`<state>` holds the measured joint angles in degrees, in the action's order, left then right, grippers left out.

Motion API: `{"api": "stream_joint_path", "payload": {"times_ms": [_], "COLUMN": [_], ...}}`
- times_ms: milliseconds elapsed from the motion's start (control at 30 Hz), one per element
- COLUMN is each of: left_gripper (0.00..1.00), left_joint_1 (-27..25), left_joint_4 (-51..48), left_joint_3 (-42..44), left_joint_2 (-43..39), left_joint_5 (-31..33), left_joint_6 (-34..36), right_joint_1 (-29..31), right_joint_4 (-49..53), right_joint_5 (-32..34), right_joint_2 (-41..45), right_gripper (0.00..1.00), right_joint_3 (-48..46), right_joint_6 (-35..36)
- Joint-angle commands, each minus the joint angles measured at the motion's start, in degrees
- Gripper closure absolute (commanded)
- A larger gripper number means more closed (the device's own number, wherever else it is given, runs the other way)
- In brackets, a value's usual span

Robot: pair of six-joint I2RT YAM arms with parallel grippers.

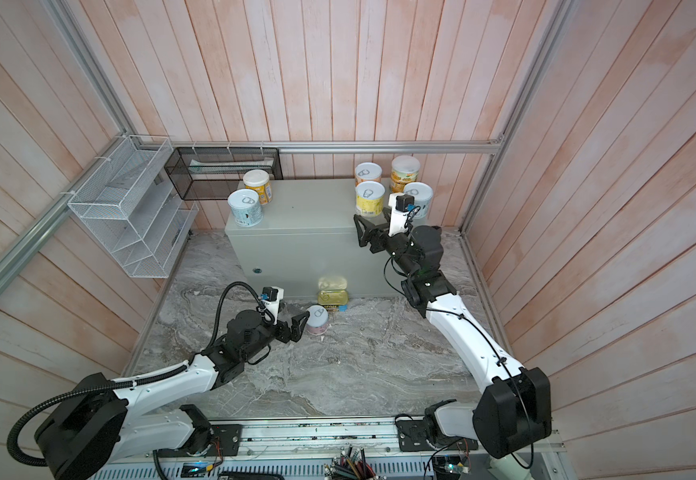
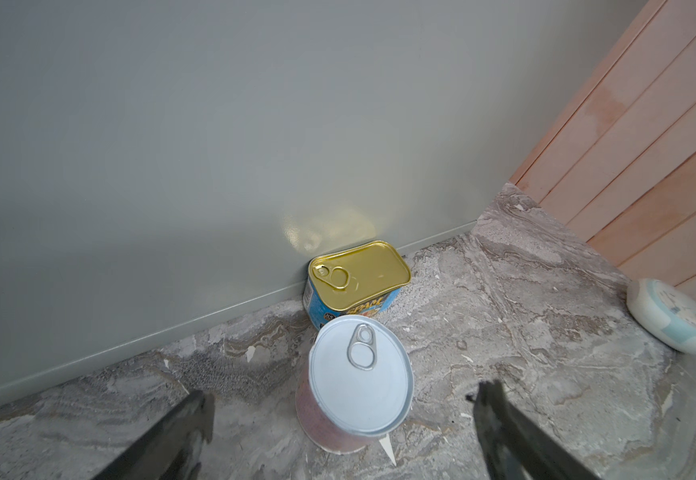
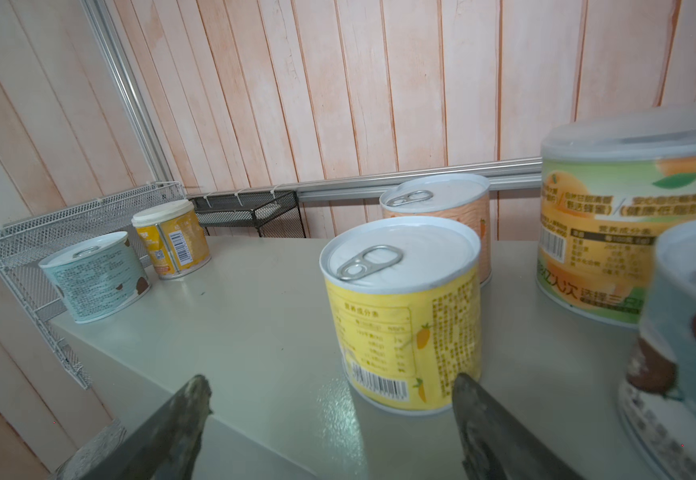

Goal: Place and organize the canned foods onto the counter
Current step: 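Lower the open right gripper from the cabinet top toward the floor cans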

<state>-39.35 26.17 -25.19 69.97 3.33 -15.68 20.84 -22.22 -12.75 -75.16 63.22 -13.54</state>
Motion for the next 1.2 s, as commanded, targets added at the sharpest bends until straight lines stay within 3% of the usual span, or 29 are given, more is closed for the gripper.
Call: {"api": "stream_joint_path", "payload": {"times_ms": [0, 300, 500, 800, 1167], "left_gripper": [0.0, 0.0, 0.0, 0.0, 0.0], "left_joint_1": [-0.2, -0.2, -0.2, -0.2, 0.7], "left_joint_4": [0.7, 0.9, 0.8, 0.2, -2.0], "left_joint_3": [-1.2, -1.0, -0.8, -0.5, -0.8], "left_joint_2": [0.4, 0.6, 0.4, 0.0, -0.3], "left_joint_5": [0.9, 0.8, 1.5, 4.0, 7.7], "left_joint_6": [-0.6, -0.5, -0.3, -1.5, -4.0], "right_joint_1": [2.2, 10.1, 18.9, 19.1, 20.5], "right_joint_4": [1.7, 8.9, 14.9, 19.7, 15.6], "right_joint_5": [0.9, 8.3, 19.0, 19.6, 14.1], "right_joint_2": [2.4, 8.2, 10.3, 12.7, 8.4], "right_gripper": [0.08, 0.08, 0.1, 0.13, 0.14], "right_joint_3": [-0.8, -2.8, -5.5, -13.5, -19.9], "right_joint_6": [1.2, 4.9, 6.7, -2.7, -12.0]}}
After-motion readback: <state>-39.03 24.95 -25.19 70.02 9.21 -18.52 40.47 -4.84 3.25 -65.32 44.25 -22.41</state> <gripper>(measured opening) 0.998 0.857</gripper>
